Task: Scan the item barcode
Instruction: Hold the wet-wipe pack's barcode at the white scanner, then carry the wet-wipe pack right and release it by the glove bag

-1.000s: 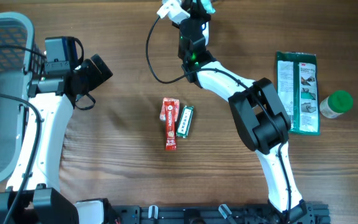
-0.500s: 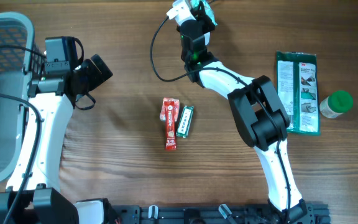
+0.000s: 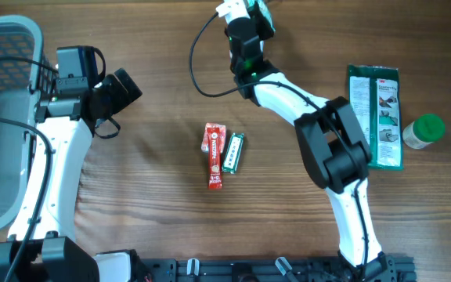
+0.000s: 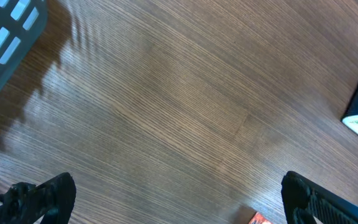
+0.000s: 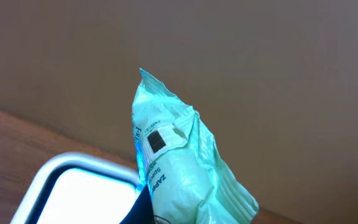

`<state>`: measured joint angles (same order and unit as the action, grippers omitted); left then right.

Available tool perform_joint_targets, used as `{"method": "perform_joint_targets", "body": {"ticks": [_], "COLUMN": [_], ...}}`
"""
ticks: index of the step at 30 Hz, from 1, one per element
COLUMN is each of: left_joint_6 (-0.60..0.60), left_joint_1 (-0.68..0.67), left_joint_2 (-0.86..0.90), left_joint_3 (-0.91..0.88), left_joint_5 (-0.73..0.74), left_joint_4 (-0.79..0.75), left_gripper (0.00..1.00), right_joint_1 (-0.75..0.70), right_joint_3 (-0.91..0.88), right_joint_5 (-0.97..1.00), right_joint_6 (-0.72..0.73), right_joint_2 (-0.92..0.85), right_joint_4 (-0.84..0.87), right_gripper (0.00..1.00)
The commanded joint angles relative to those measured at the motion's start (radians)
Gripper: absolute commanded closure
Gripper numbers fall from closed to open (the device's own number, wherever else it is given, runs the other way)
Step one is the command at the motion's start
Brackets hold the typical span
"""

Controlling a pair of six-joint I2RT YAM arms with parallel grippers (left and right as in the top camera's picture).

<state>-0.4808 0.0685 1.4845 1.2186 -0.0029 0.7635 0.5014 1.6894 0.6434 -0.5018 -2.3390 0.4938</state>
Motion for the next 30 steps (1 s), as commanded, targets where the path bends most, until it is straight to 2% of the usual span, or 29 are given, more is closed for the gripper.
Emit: {"method": "perform_joint_targets", "body": {"ticks": [1,4,8,13,16,18,20,24,27,29,30], "left_joint_6": [0.002,0.002,0.001,0.001,0.001,0.002,0.002,0.001,0.001,0.001,0.002], "left_joint_1": [0.004,0.004,0.004,0.004,0.004,0.004,0.004,0.004,0.004,0.004,0.004], "left_joint_2": [-0.009,-0.009,-0.009,-0.009,-0.009,-0.009,-0.009,-0.009,-0.009,-0.009,-0.009], "left_joint_3": [0.008,0.008,0.008,0.008,0.008,0.008,0.008,0.008,0.008,0.008,0.008], "left_joint_5": [-0.01,-0.01,-0.01,-0.01,-0.01,-0.01,-0.01,-0.01,-0.01,-0.01,-0.01], "left_joint_4": [0.001,0.001,0.001,0.001,0.001,0.001,0.001,0.001,0.001,0.001,0.001], "left_gripper": [0.0,0.0,0.0,0.0,0.0,0.0,0.0,0.0,0.0,0.0,0.0], "right_joint_1": [0.003,0.0,-0.031,-0.11,-0.179,-0.219,-0.253,-0.311,-0.353,-0.378,-0.39], "right_joint_3": [-0.001,-0.001,-0.001,-0.001,-0.023,-0.058,-0.11,-0.232,-0.307,-0.345,-0.366], "right_joint_5": [-0.045,-0.122,-0.278,-0.46,-0.68,-0.74,-0.726,-0.603,-0.514,-0.497,-0.497], "right_joint_6": [0.035,0.078,0.2,0.415,0.434,0.434,0.43,0.438,0.491,0.516,0.541], "right_joint_2": [0.201,0.302,0.41,0.432,0.424,0.422,0.42,0.42,0.42,0.418,0.418], "right_joint_4": [-0.017,-0.19,-0.606,-1.105,-1.355,-1.46,-1.514,-1.514,-1.461,-1.404,-1.367], "right_gripper": [0.96,0.96,0.96,0.96,0.95,0.95,0.92,0.89,0.96,0.96,0.74]}}
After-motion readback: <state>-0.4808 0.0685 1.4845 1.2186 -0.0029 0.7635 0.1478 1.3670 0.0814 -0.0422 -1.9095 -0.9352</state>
